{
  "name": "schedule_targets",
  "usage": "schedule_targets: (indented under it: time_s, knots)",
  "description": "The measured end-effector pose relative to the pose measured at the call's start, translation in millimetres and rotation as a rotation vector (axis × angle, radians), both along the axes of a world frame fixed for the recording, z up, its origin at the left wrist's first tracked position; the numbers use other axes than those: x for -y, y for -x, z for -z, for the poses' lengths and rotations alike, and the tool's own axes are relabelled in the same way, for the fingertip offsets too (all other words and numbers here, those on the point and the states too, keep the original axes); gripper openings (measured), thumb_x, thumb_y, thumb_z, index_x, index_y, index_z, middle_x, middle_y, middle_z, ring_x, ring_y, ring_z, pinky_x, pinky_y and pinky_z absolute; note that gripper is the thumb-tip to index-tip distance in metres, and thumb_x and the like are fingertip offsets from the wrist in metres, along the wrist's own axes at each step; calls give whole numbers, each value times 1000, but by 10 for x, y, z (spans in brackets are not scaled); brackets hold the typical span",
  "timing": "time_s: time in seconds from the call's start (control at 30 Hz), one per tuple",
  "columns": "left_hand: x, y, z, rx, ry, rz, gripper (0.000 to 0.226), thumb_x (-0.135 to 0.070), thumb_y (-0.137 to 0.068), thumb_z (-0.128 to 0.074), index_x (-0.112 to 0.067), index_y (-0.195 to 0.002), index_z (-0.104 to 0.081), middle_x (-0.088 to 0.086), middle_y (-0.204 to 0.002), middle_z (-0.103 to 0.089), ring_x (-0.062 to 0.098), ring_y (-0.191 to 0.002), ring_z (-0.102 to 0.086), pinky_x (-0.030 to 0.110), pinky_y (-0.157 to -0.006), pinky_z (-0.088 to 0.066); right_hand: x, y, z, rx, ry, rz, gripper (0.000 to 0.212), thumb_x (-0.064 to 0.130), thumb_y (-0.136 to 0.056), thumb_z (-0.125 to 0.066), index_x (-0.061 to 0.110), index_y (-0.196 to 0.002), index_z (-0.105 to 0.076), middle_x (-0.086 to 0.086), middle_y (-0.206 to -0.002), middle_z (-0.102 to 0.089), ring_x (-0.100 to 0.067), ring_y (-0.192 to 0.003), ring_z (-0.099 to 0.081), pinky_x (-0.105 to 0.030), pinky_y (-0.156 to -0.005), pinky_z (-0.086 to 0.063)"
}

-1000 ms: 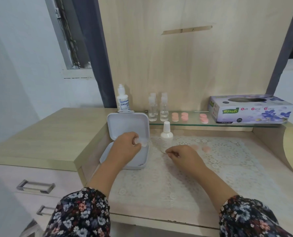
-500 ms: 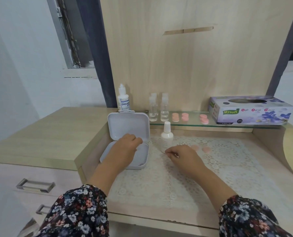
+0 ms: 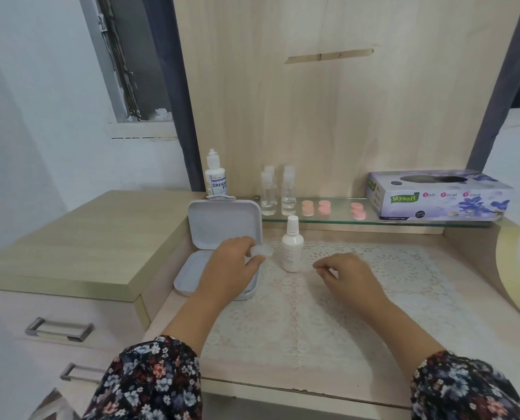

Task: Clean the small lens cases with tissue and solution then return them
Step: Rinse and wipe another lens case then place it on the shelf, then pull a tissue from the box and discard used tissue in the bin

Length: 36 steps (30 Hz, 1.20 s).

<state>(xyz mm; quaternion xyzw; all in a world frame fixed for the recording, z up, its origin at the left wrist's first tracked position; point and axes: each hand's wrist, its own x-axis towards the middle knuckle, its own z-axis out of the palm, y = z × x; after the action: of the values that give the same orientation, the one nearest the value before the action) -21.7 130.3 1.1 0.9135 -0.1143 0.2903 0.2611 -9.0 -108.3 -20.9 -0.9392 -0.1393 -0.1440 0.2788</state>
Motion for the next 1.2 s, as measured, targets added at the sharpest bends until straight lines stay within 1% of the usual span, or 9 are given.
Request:
schedule_targets:
  time_s: [0.13, 0.23, 0.37, 0.47, 0.63, 0.77, 0.97, 1.13, 1.2]
  knots:
    - [347, 103, -35, -59, 168, 78, 21, -26, -87, -67, -14, -103, -66, -3, -84, -61, 15, -79, -55, 30, -76, -47, 219, 6, 23, 43, -28, 87, 12, 27, -91, -61, 29, -94, -73, 15, -93, -68, -12, -96, -55, -33, -89, -42]
    - [613, 125, 9, -136, 312, 123, 20, -25, -86, -69, -15, -103, -68, -1, -87, -65, 14, -80, -58, 31, -78, -50, 372, 35, 73, 97, -90, 166, 8, 28, -88, -65, 31, -83, -69, 20, -82, -61, -11, -88, -53, -33, -82, -42]
    - [929, 102, 99, -229, 363, 138, 27, -30, -88, -67, -18, -112, -67, -9, -90, -62, 7, -83, -57, 25, -81, -49, 499, 57, 163, 114, -162, 251, 8, 26, -88, -66, 28, -80, -67, 19, -79, -57, -11, -87, -50, -37, -84, -42]
    - [1101, 52, 169, -286, 422, 139, 28, -29, -87, -67, -18, -112, -67, -10, -90, -60, 7, -81, -55, 26, -83, -49, 518, 40, 209, 114, -179, 263, 8, 24, -87, -67, 27, -79, -67, 13, -80, -60, -14, -86, -51, -40, -84, -43]
    - [1263, -36, 286, -319, 398, 125, 30, -27, -85, -69, -13, -111, -69, -5, -96, -57, 9, -86, -52, 21, -81, -43, 517, 28, 243, 146, -183, 257, 8, 21, -87, -67, 22, -80, -70, 11, -78, -61, -16, -84, -53, -41, -81, -44]
    - [1291, -68, 376, -347, 358, 133, 32, -24, -84, -70, -12, -114, -70, -3, -96, -55, 9, -88, -53, 19, -82, -41, 546, 2, 284, 162, -193, 276, 13, 21, -93, -60, 18, -88, -72, 5, -87, -67, -16, -86, -53, -40, -82, -44]
    - [1282, -102, 424, -333, 302, 141, 33, -28, -82, -72, -14, -112, -71, -7, -93, -54, 7, -90, -53, 15, -79, -38, 547, 0, 277, 129, -212, 274, 18, 26, -97, -53, 18, -90, -68, 10, -84, -61, -14, -87, -50, -39, -86, -43]
    - [1285, -124, 441, -351, 280, 139, 34, -27, -81, -73, -15, -112, -70, -4, -96, -54, 15, -97, -55, 24, -87, -44, 544, 0, 269, 98, -215, 271, 20, 24, -98, -47, 18, -85, -60, 5, -83, -61, -18, -87, -51, -41, -84, -42]
    - [1286, -121, 440, -354, 278, 148, 29, -27, -81, -73, -12, -106, -71, -3, -91, -53, 19, -93, -55, 27, -83, -44, 534, 17, 257, 93, -233, 278, 23, 24, -99, -44, 20, -79, -54, 5, -79, -58, -19, -85, -50, -40, -82, -42]
